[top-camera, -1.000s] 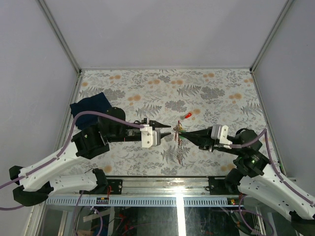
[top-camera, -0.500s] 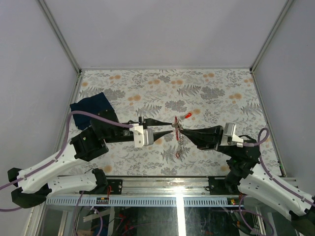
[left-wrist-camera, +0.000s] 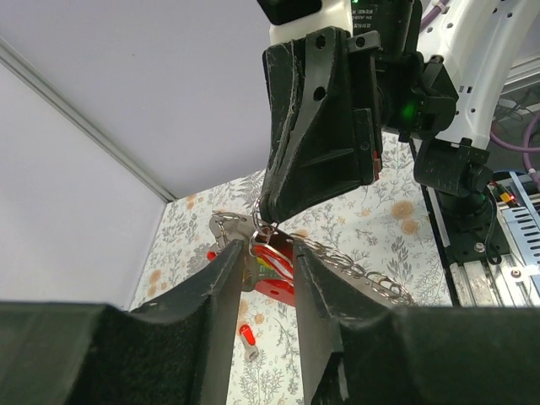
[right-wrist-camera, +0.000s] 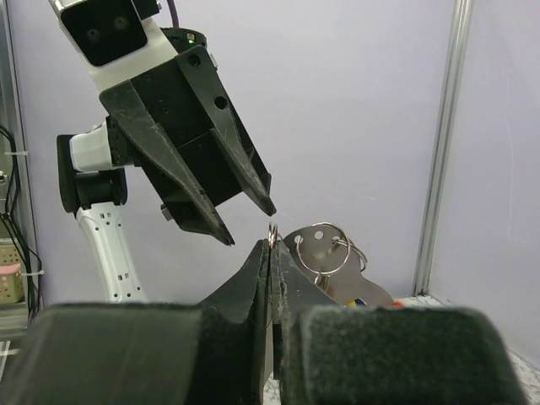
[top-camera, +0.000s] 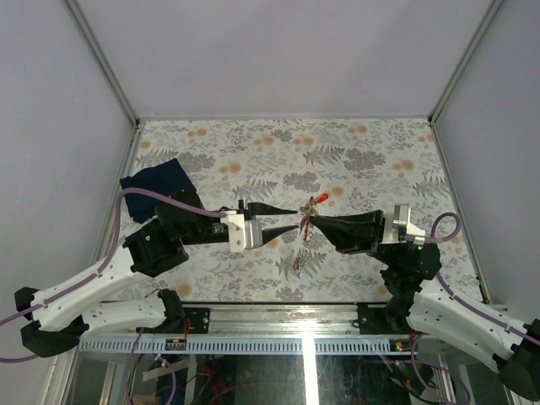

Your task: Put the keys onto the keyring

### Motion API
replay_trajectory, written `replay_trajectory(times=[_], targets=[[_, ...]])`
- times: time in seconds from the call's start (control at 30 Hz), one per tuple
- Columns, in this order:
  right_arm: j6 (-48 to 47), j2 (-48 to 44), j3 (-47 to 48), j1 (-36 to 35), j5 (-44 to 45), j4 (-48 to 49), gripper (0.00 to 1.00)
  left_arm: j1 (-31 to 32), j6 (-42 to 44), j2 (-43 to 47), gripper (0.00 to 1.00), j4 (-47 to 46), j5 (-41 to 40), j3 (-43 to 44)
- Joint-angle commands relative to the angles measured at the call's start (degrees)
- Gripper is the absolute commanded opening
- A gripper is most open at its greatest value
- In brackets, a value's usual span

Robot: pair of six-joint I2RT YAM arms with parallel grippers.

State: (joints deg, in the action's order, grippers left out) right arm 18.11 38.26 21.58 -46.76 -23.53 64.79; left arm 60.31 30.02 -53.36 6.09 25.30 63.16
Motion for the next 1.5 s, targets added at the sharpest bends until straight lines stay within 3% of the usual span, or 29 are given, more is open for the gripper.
replay_trajectory(times=[0.0,0.57,0.83,1.13,1.47], targets=[[0.9,-0.5,2.4,0.2,-0.9,5.9,0.00,-0.5,0.8,-0.5,0.30,-2.2,1.3,0.6],[0.5,-1.3,3.2,0.1,-4.3,2.9,0.00,-0.8,1.8,-2.5,0.36,0.9,3.0,2.6],[0.0,-1.6,3.5,0.1,-3.7,2.6,0.00,-0.8,2.1,-3.3,0.19,2.4,3.6,3.1],[-0.4,-2.1,3.6,0.1,-2.8,2.6,0.00,-0.7,2.2,-3.3,0.18,4.0,2.2,3.3],[-0.1,-1.9,3.9,0.1,-1.8,2.8,0.00,-0.7,2.2,-4.2,0.05,3.3,2.7,3.3]])
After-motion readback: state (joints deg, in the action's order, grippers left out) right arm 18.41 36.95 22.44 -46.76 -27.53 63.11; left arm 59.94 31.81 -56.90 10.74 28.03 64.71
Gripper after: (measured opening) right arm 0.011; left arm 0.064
